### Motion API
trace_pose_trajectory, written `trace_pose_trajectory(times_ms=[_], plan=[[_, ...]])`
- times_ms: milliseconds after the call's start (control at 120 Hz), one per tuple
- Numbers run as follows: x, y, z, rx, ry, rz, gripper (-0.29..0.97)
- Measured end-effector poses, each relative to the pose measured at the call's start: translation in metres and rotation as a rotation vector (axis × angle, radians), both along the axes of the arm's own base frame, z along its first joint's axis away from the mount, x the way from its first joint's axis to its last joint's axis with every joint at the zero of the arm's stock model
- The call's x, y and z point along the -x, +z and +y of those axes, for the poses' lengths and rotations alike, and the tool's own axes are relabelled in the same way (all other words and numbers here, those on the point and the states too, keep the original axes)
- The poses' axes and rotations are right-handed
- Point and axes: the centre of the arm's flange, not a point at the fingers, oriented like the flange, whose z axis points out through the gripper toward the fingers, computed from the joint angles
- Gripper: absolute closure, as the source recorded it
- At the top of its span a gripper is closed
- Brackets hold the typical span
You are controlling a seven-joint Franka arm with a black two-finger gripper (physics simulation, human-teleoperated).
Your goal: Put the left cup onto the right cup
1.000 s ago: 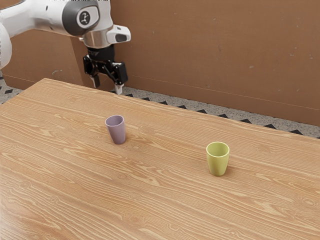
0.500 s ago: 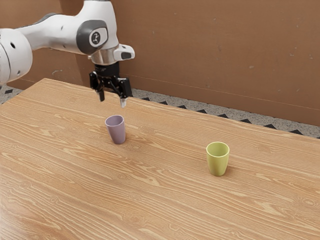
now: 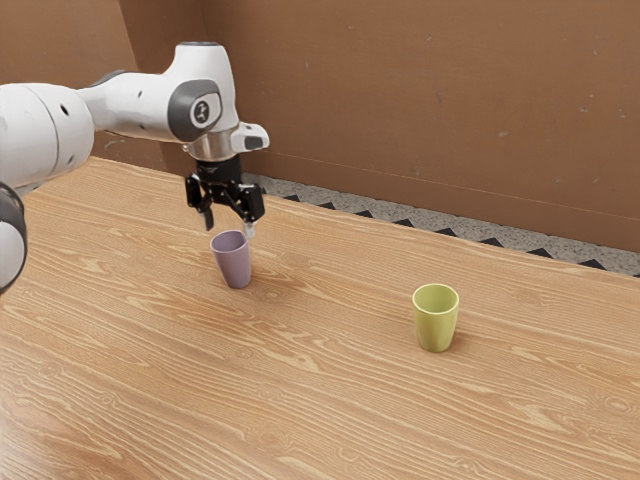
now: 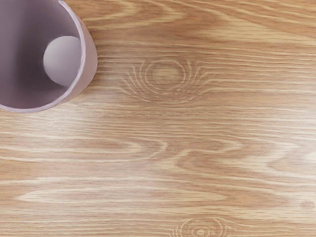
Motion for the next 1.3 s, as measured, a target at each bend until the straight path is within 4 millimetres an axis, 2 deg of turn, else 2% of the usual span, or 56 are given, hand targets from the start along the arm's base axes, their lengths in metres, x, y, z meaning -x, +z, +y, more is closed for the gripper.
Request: trace_pose_trajectory(times_ms=[200, 983, 1300], plan=[[-0.008, -0.018, 0.006, 0.002, -0.011, -0.003, 0.03], [-0.036, -0.062, 0.023, 0.002, -0.075, -0.019, 0.06], [-0.043, -0.066, 0.025, 0.005, -0.105, -0.035, 0.07]])
